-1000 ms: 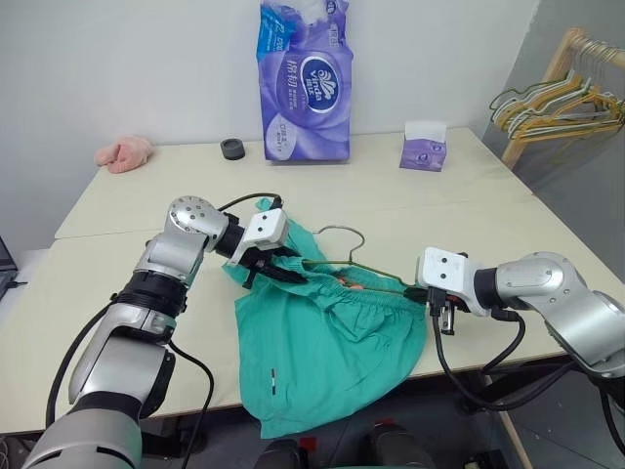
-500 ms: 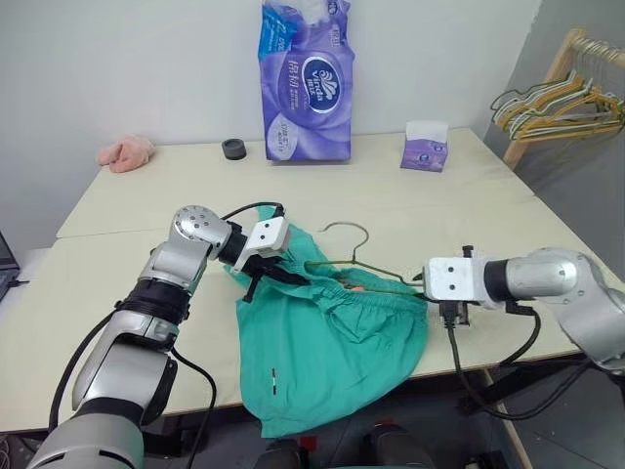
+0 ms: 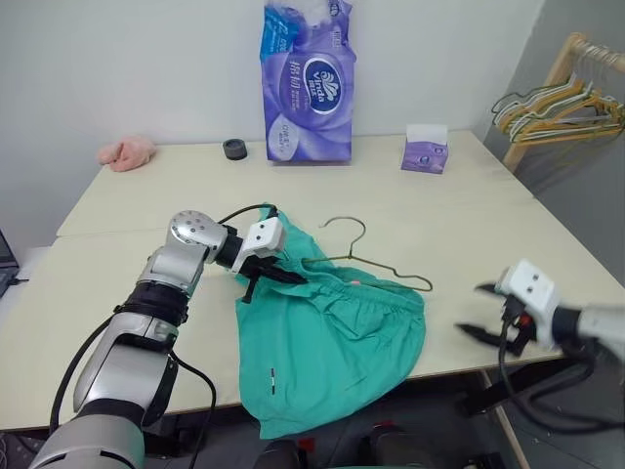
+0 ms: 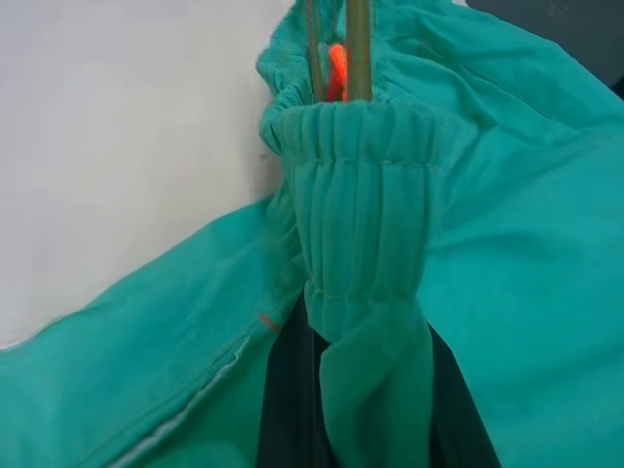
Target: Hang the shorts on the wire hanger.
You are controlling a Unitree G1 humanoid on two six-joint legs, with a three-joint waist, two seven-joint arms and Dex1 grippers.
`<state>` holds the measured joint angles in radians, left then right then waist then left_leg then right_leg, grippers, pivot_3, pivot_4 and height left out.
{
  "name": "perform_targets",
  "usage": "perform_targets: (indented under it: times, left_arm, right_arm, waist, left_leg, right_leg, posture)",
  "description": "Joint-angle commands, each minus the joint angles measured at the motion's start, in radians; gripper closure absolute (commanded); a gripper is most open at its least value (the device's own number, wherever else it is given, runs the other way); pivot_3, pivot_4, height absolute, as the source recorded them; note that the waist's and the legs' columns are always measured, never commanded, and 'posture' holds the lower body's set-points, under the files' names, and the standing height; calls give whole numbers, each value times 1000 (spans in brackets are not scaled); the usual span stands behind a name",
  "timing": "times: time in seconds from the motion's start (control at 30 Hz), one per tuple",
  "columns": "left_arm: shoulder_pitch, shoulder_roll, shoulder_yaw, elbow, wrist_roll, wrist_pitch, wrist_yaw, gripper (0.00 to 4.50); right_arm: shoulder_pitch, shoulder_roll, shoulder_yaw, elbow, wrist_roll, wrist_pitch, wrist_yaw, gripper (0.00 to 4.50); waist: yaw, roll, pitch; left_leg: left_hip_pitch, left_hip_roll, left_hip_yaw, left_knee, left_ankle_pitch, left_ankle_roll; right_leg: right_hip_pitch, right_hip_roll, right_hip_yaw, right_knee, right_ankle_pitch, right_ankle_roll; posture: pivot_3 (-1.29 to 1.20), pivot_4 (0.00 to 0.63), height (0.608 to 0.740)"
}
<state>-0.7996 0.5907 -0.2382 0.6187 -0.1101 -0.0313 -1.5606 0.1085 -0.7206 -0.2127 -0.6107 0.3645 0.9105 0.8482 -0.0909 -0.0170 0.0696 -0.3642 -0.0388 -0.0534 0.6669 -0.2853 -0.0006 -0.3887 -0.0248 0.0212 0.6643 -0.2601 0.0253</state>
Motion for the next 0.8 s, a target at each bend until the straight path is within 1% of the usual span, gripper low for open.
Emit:
perform_targets:
  times: [0.03, 0.13, 0.23, 0.33, 0.43, 0.53, 0.63, 0.8]
  left_arm:
    - [-36, 7, 37, -7, -22, -3, 3, 4500]
    - [-34, 8, 43, -19, -30, 16, -1, 4500]
    - [-28, 14, 51, -43, -47, 61, -11, 4500]
    - [-27, 19, 52, -55, -53, 82, -11, 4500]
    - [-22, 32, 50, -73, -50, 94, -6, 4500]
    - [-18, 40, 52, -97, -52, 110, -4, 4500]
    - [-11, 50, 54, -124, -56, 131, -2, 4500]
    - [10, 68, 53, -184, -66, 173, -7, 4500]
  right_arm:
    - [-46, 170, 2, -67, 65, 119, -179, 8]
    - [-85, 271, 36, -36, 54, 146, -275, 8]
    - [-116, 310, 51, 5, 67, 176, -316, 8]
    - [-131, 319, 62, 25, 82, 190, -333, 8]
    - [-153, 320, 95, 89, 78, 202, -345, 8]
    - [-166, 313, 105, 115, 82, 210, -353, 587]
    - [-174, 301, 120, 117, 88, 212, -355, 1606]
    - [-189, 271, 144, 144, 41, 164, -394, 3323]
  waist:
    - [-3, -2, -2]
    - [-3, -1, -2]
    - [0, -1, -2]
    - [3, -2, -2]
    - [2, -2, -2]
    - [2, -2, -2]
    - [2, -2, -2]
    - [2, -2, -2]
  left_leg:
    - [1, 0, 0, 0, 0, 0]
    - [1, 0, -1, 0, 0, 0]
    - [0, -1, -1, -1, 0, 0]
    - [-1, -1, -1, -1, 0, 0]
    - [0, -1, -1, -1, 0, 0]
    - [0, -1, -1, -1, 0, 0]
    - [0, -1, -1, -1, 0, 0]
    - [0, -1, -1, -1, 0, 0]
  right_leg:
    - [0, 0, 0, 0, 0, 0]
    - [0, 0, -1, 0, 0, 0]
    - [0, -1, -1, -1, 0, 0]
    - [0, -1, -1, -1, 0, 0]
    - [0, -1, -1, -1, 0, 0]
    - [0, -1, -1, -1, 0, 0]
    - [0, -1, -1, -1, 0, 0]
    - [0, -1, -2, -1, 0, 0]
  posture:
    - [-191, 37, 740]
    - [-181, 39, 740]
    - [-181, 39, 740]
    - [-174, 36, 740]
    - [-163, 33, 740]
    - [-156, 32, 740]
    - [-154, 33, 740]
    - [-151, 33, 740]
